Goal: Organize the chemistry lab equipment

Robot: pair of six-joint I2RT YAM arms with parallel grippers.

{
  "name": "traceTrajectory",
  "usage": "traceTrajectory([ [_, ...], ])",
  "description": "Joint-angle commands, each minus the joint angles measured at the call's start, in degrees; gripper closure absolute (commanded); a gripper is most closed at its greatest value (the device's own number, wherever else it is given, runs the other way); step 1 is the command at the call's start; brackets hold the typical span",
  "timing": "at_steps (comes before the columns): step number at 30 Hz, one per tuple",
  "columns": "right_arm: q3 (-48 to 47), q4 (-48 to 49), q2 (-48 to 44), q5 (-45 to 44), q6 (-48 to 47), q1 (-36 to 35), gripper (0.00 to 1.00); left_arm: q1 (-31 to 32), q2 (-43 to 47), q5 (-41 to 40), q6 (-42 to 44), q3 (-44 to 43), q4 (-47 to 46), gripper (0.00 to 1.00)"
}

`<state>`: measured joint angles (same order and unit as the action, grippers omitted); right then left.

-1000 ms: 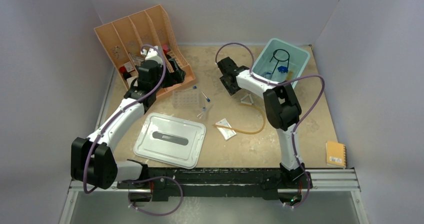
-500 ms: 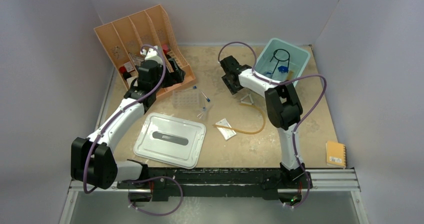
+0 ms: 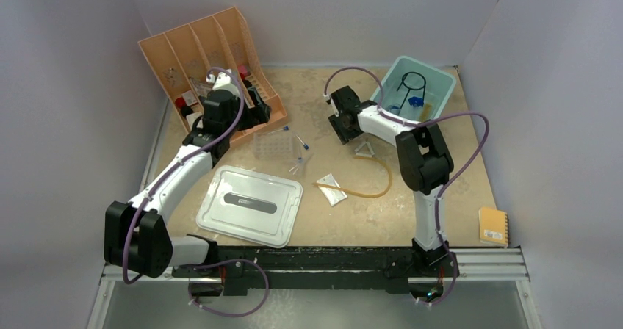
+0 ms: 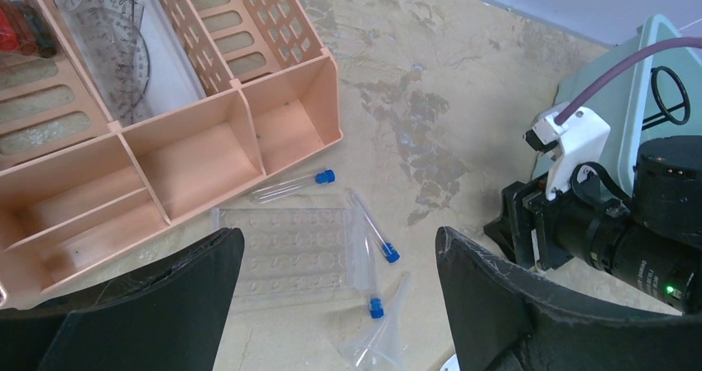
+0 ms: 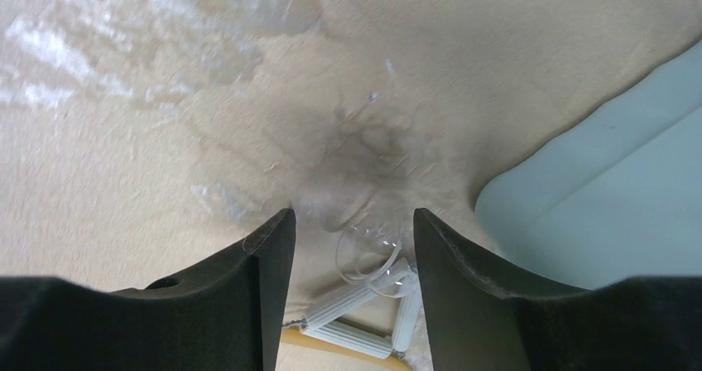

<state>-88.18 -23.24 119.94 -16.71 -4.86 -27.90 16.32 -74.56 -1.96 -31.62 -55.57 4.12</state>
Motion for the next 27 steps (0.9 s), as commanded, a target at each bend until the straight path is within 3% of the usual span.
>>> traceTrajectory([
  [1, 3.4, -0.6, -5.0, 4.1, -3.8, 0.0, 0.42, 0.2, 1.3, -0.9, 1.4, -0.1, -1.7, 0.14],
  [12, 5.3, -2.3, -8.6, 8.8, -12.9, 0.9, 0.35, 0.3, 0.7, 0.2, 1.0, -0.1, -2.0, 0.15],
  [22, 10.6, -1.1, -12.9, 8.5, -24.4, 0.9, 0.49, 0.3, 1.2, 0.5, 0.9, 0.4, -2.3, 0.14],
  [27, 10.5, -1.4, -11.6, 8.2, -26.0, 0.9, 0.49, 0.3, 1.2, 0.7, 0.9, 0.5, -2.3, 0.14],
])
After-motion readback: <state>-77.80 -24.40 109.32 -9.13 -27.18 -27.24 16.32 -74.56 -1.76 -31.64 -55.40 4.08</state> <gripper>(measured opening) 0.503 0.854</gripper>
